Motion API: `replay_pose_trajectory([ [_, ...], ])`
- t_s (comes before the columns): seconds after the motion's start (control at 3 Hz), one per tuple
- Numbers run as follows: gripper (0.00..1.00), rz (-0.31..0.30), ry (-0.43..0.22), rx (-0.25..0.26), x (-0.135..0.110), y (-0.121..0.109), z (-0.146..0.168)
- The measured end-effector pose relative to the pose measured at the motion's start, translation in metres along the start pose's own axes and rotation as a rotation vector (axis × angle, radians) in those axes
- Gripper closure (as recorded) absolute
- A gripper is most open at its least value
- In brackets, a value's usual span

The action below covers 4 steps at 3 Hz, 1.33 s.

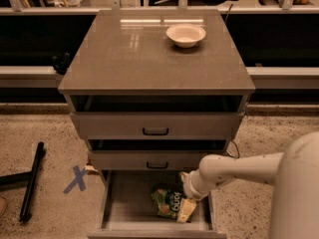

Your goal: Pick green rice chip bag from bottom drawer and place on counter

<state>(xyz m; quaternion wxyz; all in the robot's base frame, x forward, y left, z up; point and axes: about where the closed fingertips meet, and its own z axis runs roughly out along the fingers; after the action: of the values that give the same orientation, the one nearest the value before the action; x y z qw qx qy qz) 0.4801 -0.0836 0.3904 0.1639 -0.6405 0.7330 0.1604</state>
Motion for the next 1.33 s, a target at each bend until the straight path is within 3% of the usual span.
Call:
replay_pose_trajectory([
  [0.33, 0.00, 0.016, 0.030, 0.002, 0.029, -0.002, 0.037],
  [0.67, 0.00, 0.032, 0.017, -0.010, 0.064, -0.002, 0.092],
  [1.0, 0.00, 0.032, 0.017, -0.010, 0.064, -0.002, 0.092],
  [1.33, 0.00, 0.054, -0.018, 0.020, 0.084, -0.009, 0.108],
])
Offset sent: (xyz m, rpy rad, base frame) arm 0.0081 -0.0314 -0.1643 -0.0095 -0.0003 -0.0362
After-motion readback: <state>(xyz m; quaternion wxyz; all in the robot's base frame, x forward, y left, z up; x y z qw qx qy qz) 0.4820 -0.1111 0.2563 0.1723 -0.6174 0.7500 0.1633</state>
